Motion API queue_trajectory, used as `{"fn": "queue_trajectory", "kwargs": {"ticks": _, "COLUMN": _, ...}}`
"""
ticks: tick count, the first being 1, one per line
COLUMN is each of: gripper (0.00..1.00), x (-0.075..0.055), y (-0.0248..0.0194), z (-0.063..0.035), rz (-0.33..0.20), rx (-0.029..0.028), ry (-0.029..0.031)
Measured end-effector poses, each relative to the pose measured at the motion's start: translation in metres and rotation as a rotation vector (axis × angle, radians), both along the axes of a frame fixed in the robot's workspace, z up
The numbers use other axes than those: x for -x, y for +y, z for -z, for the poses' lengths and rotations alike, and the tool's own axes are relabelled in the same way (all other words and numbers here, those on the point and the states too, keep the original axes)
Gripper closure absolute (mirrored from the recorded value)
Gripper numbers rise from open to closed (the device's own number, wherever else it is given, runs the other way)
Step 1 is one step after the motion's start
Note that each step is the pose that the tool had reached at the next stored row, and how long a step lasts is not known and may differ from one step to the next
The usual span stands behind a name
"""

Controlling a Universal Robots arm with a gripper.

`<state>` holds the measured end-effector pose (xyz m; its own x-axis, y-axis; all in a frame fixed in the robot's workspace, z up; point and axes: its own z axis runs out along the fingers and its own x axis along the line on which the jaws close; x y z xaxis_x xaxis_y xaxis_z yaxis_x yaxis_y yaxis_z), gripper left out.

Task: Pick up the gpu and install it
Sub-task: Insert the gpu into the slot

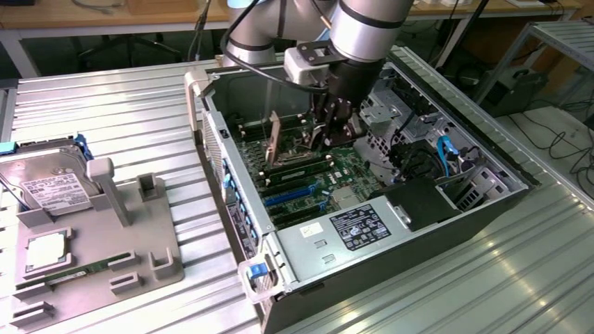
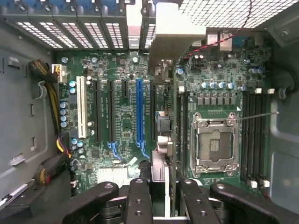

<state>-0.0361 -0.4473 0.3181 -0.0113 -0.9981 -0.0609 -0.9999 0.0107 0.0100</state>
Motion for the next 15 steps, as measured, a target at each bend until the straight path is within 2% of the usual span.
{"fn": "queue_trajectory", "kwargs": {"ticks": 4, "gripper": 0.72, "x": 0.001, "y": 0.0000, "z": 0.0047, "rz": 0.000, "rx": 0.0011, "ry": 0.0000}}
{"fn": "queue_trajectory", "kwargs": {"ticks": 5, "gripper": 0.72, "x": 0.002, "y": 0.0000, "z": 0.0051, "rz": 0.000, "rx": 0.0178, "ry": 0.0001}}
{"fn": "queue_trajectory", "kwargs": {"ticks": 6, "gripper": 0.72, "x": 0.002, "y": 0.0000, "z": 0.0055, "rz": 0.000, "rx": 0.0308, "ry": 0.0001}}
{"fn": "queue_trajectory", "kwargs": {"ticks": 7, "gripper": 0.72, "x": 0.002, "y": -0.0001, "z": 0.0066, "rz": 0.000, "rx": 0.0343, "ry": 0.0000}}
{"fn": "queue_trajectory", "kwargs": {"ticks": 15, "gripper": 0.72, "x": 0.013, "y": -0.0001, "z": 0.0196, "rz": 0.000, "rx": 0.0340, "ry": 0.0000}}
